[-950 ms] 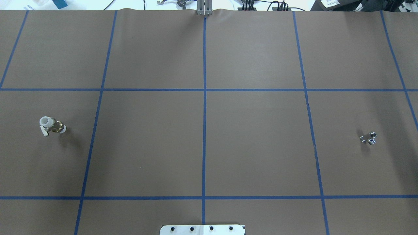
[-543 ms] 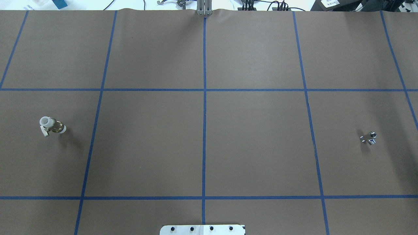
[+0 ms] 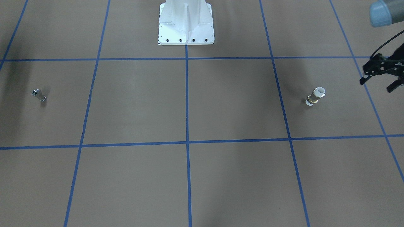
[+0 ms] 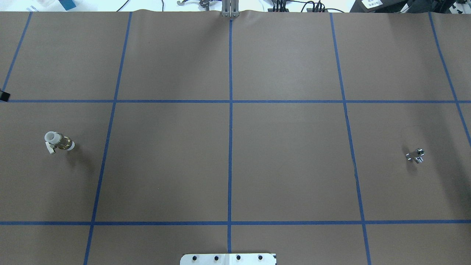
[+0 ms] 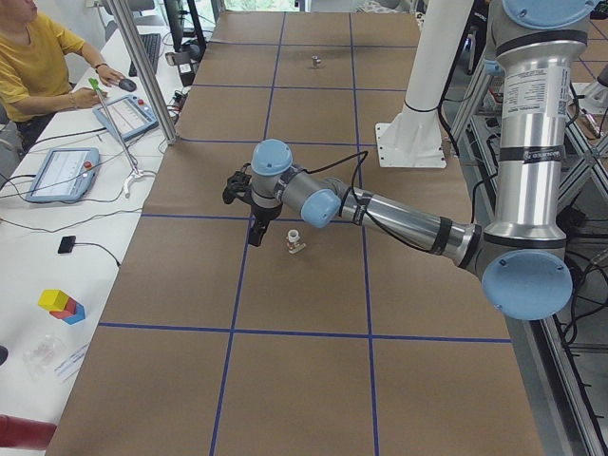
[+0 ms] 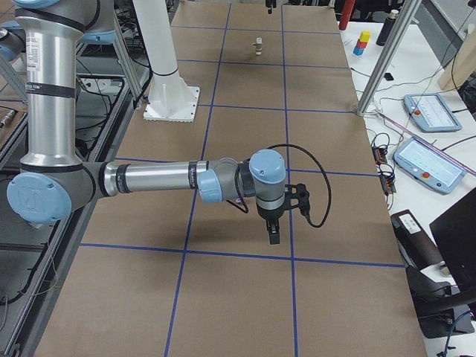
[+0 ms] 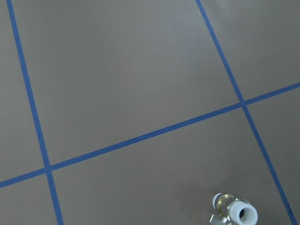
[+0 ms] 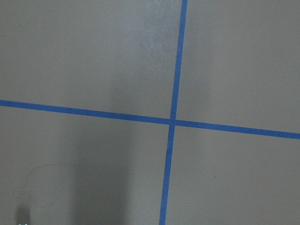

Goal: Assemble PPR valve and pipe with both arms
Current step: 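Lower the left gripper onto the white-and-brass valve and grasp it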

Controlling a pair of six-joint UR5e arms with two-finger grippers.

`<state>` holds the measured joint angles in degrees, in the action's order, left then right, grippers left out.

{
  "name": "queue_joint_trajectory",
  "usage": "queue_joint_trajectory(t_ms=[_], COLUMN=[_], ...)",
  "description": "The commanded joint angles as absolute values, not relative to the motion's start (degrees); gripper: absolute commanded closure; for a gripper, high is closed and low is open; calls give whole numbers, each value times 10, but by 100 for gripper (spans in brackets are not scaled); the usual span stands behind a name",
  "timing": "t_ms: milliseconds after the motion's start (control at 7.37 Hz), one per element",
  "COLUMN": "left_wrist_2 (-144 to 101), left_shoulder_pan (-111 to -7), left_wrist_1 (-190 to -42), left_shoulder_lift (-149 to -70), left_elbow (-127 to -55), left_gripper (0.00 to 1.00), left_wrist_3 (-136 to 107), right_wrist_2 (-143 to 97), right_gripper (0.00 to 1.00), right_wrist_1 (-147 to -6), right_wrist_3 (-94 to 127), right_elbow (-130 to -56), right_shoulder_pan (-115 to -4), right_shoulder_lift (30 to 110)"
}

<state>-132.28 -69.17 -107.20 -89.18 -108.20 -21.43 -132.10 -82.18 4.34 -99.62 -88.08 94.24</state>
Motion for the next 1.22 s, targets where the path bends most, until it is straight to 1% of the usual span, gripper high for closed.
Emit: queue_joint_trajectory(t_ms=[0,543,1085], left_wrist_2=[-1272,-1268,-1268], left_shoulder_pan=[-596,-542,-538], left_wrist_1=[-1073,-1075,-1076], left_shoulder_lift=[-896,-898,-917], left_elbow=[-1082,-1059,-1029], left_gripper=[0,0,0], left_wrist_3=[-289,-342,-342], right_wrist_2=[-1321,-1321,-1320], right_gripper=[0,0,0], right_wrist_1=[-822,-822,-822], right_wrist_3=[43,43,43], right_elbow=[-994,-994,-993], right_shoulder_pan=[-881,-881,-881], right_shoulder_lift=[943,943,943])
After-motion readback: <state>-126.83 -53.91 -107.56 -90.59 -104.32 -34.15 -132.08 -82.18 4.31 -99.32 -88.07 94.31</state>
